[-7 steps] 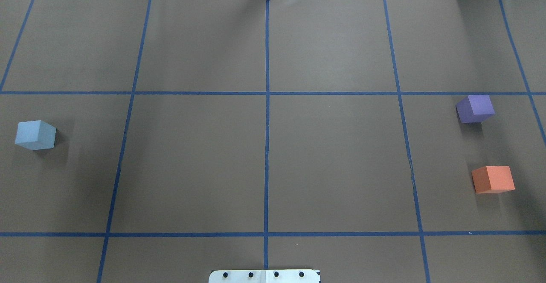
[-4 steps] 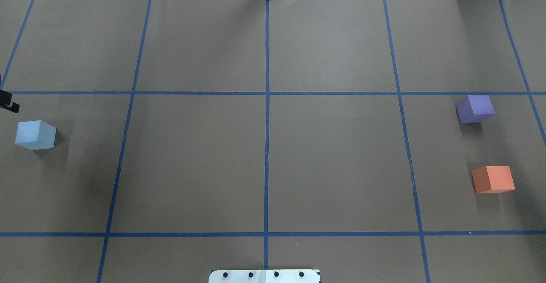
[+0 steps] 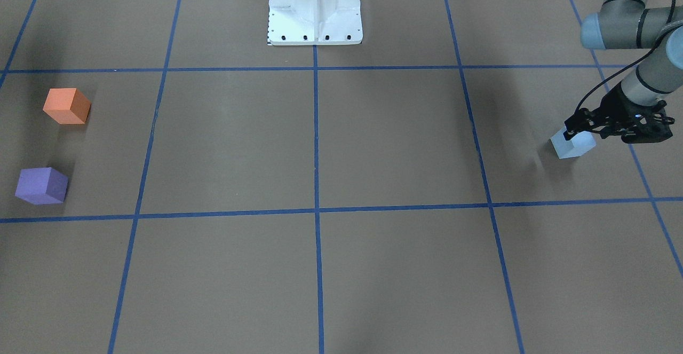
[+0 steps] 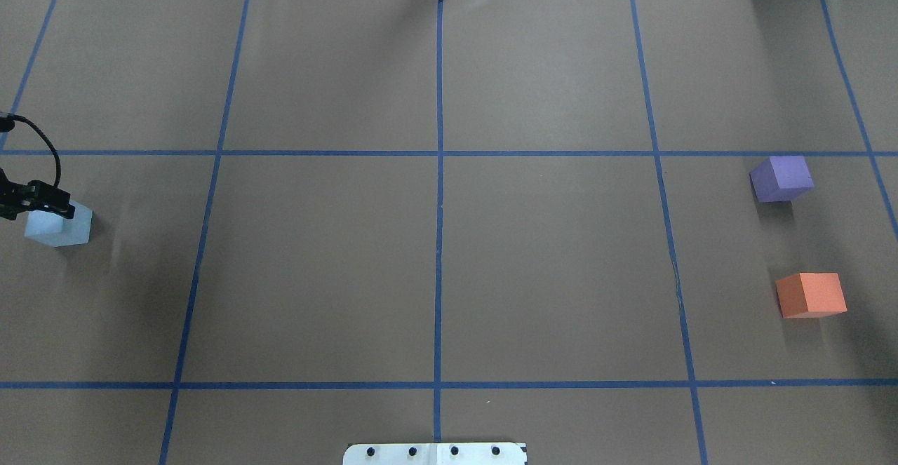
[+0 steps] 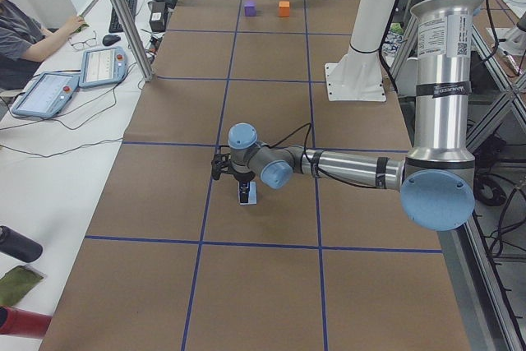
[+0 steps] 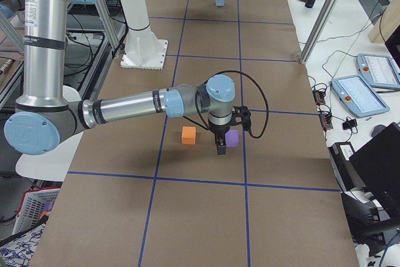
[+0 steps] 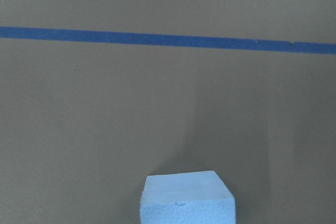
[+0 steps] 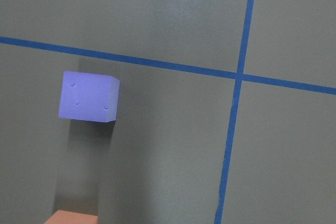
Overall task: Place blue block between orange and purple blocks
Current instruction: 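Lower the left gripper onto the light blue cube and grasp it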
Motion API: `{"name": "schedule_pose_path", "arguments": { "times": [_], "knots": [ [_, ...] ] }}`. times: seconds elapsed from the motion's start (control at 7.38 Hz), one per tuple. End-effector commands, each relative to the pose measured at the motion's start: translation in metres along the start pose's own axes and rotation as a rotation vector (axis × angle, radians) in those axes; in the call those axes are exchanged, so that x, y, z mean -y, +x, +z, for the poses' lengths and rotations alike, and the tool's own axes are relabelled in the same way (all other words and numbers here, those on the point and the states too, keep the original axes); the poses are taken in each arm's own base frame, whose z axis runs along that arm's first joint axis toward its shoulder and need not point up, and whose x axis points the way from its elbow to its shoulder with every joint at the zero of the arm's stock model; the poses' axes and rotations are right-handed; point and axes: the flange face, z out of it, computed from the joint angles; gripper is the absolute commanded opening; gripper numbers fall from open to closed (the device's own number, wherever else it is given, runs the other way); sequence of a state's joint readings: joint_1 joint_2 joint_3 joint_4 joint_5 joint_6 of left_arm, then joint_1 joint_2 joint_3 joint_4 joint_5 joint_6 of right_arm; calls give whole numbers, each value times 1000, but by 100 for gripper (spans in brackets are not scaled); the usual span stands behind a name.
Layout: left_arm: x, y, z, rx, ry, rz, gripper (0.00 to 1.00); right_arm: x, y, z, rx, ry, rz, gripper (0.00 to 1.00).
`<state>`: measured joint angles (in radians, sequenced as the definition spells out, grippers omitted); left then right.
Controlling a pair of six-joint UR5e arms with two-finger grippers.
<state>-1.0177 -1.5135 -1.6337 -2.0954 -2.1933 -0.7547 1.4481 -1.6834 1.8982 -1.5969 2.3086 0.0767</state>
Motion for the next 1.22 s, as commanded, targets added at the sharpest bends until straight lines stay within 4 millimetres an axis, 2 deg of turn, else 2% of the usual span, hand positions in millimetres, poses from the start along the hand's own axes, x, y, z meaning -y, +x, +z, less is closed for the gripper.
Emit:
{"name": "schedule_pose_path", "arguments": {
  "times": [0.0,0.14,0.27,0.41,0.54,0.68,0.81,0.95,1.08],
  "knots": [
    [-11,4,14,19,-22,19,100,-1,1,1,0,-2,2,100],
    [-12,5,16,19,-26,23,88,-1,1,1,0,-2,2,100],
    [-13,5,18,20,-30,26,60,-1,1,1,0,-2,2,100],
    [-15,10,21,18,-36,35,44,-1,0,0,0,-1,1,100],
    [-11,21,13,3,-24,47,30,-1,0,0,0,-1,1,100],
    [-8,38,0,-24,-8,68,28,-1,0,0,0,-1,1,100],
    [-5,61,-22,-46,11,86,28,-1,-1,-1,2,2,-2,100],
    [10,106,-51,-38,5,79,28,-1,-1,-1,2,1,-1,100],
    [32,164,-87,-14,-7,60,29,-1,-1,-1,2,2,-2,100]
  ]
}}
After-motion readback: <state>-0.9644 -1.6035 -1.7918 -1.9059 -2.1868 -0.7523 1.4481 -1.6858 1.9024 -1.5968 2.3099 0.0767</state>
